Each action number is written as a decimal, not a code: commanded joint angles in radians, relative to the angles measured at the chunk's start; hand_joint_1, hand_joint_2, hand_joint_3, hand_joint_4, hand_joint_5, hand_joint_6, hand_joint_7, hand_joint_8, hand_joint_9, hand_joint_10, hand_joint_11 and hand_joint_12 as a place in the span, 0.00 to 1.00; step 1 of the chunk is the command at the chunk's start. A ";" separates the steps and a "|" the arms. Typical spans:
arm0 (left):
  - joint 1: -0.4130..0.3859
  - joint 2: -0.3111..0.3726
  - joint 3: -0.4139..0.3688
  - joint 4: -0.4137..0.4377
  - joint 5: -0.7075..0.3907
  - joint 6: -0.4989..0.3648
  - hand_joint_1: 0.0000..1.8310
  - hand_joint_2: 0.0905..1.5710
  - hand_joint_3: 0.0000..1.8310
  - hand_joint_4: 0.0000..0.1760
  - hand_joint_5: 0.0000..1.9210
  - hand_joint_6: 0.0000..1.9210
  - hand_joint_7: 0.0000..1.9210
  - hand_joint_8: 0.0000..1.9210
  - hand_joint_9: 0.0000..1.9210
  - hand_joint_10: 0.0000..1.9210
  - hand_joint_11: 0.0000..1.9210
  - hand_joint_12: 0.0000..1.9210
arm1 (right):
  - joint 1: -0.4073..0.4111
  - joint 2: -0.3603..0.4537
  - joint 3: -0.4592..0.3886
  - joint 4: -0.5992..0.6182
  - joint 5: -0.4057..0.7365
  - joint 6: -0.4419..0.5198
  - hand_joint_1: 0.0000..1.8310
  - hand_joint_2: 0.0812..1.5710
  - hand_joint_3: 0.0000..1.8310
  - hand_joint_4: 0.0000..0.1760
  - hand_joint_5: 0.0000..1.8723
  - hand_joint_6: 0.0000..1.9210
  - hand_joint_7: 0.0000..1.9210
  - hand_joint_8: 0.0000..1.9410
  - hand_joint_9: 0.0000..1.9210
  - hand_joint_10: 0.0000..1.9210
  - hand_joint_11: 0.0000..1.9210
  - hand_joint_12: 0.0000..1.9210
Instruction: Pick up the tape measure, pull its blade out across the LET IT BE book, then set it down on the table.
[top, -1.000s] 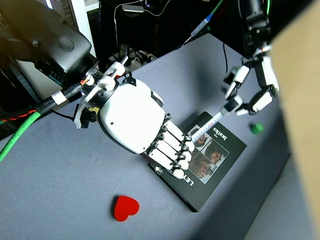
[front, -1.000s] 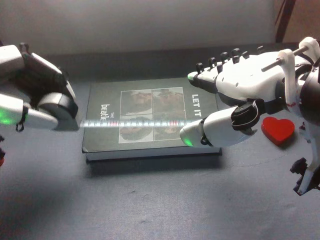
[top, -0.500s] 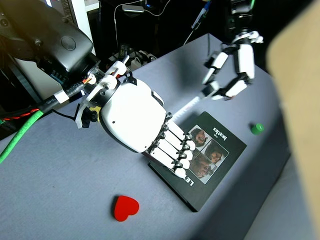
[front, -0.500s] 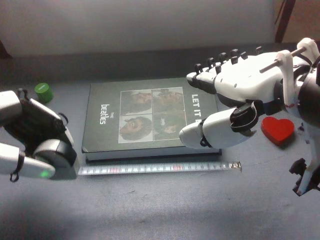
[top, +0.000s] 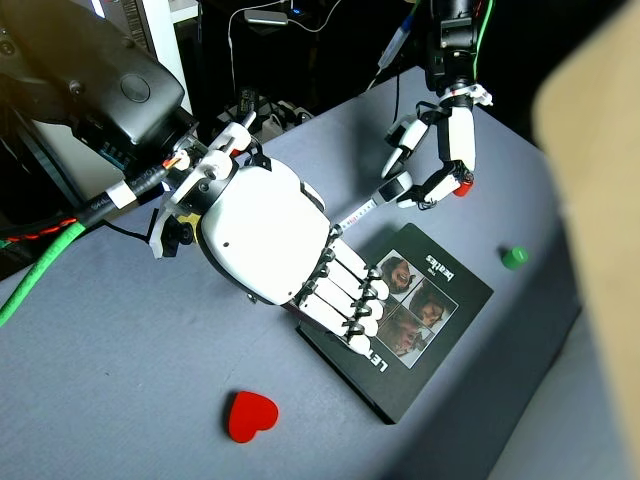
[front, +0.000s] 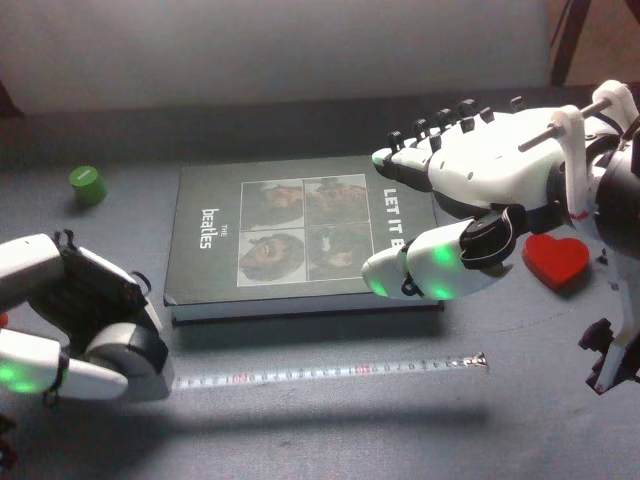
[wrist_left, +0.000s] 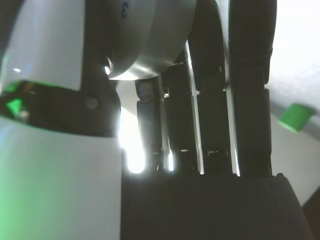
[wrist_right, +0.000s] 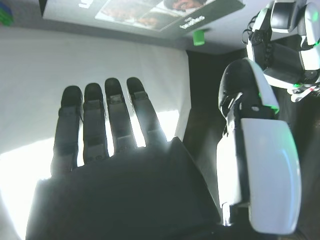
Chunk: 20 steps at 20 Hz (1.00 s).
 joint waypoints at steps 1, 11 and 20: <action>-0.007 -0.005 0.004 -0.032 -0.122 -0.009 0.76 0.65 0.00 0.00 0.53 0.35 0.60 0.36 0.57 0.52 0.61 0.40 | 0.003 0.004 -0.005 -0.060 -0.026 -0.002 0.05 0.71 0.00 0.00 0.00 0.00 0.00 0.00 0.00 0.00 0.00 0.06; -0.009 0.000 0.026 -0.032 -0.132 0.003 0.46 0.71 0.00 0.00 0.42 0.08 0.46 0.08 0.43 0.06 0.33 0.39 | 0.001 0.004 -0.009 -0.064 -0.030 -0.006 0.04 0.71 0.00 0.00 0.00 0.00 0.02 0.00 0.00 0.00 0.00 0.13; 0.007 0.042 0.023 -0.025 -0.110 0.012 0.20 0.69 0.00 0.00 0.33 0.00 0.35 0.00 0.31 0.00 0.19 0.31 | -0.001 0.005 -0.012 -0.069 -0.030 -0.007 0.05 0.70 0.00 0.00 0.01 0.00 0.02 0.00 0.00 0.00 0.00 0.14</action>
